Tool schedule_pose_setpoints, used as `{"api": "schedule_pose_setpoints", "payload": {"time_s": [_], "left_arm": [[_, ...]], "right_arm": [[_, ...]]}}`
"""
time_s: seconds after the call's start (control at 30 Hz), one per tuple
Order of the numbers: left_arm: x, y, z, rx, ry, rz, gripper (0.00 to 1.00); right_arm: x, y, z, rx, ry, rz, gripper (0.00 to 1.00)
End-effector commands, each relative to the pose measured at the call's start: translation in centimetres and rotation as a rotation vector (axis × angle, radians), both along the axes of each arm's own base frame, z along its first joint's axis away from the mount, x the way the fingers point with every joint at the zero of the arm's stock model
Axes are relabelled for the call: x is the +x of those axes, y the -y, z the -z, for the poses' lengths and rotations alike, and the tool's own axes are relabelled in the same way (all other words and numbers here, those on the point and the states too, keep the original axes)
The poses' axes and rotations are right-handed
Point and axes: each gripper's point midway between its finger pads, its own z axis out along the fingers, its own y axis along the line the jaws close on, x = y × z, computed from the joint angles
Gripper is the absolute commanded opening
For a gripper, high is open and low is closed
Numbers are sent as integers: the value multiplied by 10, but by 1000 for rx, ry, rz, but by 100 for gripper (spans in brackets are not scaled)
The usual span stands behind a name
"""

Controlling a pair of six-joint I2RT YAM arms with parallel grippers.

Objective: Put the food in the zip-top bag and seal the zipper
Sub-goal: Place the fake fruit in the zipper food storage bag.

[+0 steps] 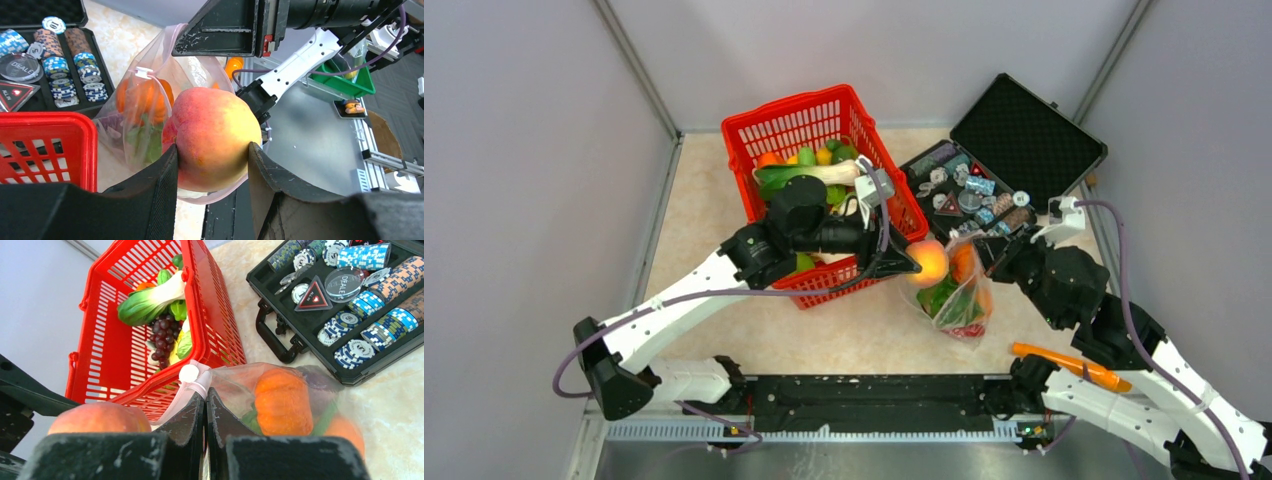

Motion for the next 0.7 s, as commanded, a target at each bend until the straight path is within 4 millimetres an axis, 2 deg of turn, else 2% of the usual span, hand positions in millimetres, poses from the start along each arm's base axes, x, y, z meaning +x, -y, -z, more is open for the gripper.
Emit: {"api": "schedule_pose_setpoints", "payload": {"time_s": [0.0,0.33,0.6,0.67], "left_arm": [[-1,9,-21,-57,79,4,9],[-7,28,5,67,78,26,10],[-9,21,-24,-20,199,-64,14],[-18,20,-29,-32,215,-11,16]], "right_arm": [[4,-6,-18,70,43,-3,0],[4,-6,-18,70,43,-4,0],[4,-6,-18,71,43,-4,0],[3,-6,-18,70,43,-5,0]]}}
